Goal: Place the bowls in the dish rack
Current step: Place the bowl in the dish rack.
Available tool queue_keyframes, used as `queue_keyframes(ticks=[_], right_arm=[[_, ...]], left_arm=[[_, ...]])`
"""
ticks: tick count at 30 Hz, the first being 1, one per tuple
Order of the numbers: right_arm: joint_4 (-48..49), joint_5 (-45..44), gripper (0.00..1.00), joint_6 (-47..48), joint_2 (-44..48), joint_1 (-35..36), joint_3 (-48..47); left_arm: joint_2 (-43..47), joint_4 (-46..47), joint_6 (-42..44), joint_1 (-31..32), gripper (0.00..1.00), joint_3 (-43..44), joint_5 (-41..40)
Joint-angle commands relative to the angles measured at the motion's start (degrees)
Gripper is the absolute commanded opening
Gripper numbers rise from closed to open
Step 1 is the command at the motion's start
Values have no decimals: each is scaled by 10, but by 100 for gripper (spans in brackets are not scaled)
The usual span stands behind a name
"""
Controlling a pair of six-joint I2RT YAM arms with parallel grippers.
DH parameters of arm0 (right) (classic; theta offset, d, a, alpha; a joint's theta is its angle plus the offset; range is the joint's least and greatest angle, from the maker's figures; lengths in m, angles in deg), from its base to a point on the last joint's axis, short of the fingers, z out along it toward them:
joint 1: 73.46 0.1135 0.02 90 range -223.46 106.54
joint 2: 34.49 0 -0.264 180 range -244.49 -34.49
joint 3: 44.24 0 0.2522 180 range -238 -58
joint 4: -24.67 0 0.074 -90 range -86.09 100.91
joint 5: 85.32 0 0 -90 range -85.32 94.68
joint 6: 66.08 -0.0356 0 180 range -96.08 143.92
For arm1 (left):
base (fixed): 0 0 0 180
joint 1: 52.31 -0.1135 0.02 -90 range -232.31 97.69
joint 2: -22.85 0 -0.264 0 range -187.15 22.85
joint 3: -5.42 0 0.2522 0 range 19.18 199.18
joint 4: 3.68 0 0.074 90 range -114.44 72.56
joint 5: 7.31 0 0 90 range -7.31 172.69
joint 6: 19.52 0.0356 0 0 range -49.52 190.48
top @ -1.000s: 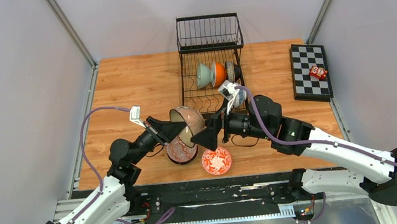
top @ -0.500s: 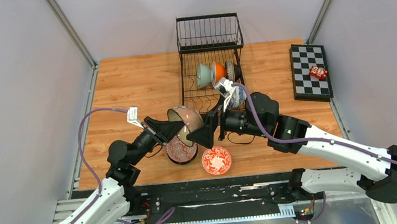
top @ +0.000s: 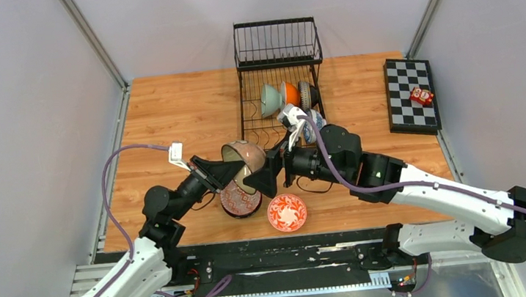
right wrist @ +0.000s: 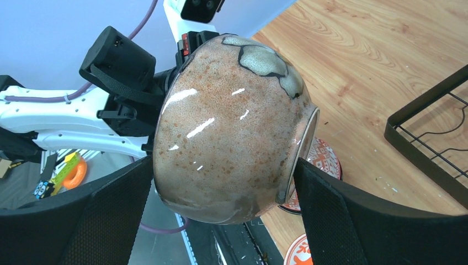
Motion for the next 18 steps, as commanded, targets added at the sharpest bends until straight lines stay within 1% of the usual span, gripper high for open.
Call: queue_keyframes(ticks=[1, 7, 18], right_arm=[[10, 8, 96, 17, -6, 27, -34], [5, 3, 93, 33, -13, 39, -40], [3, -18, 92, 49, -16, 56, -46]], left_arm=[[5, 19, 5, -5, 0, 24, -28], [0, 23, -2, -5, 0, 28, -28], [-4, 24, -6, -5, 0, 32, -31]])
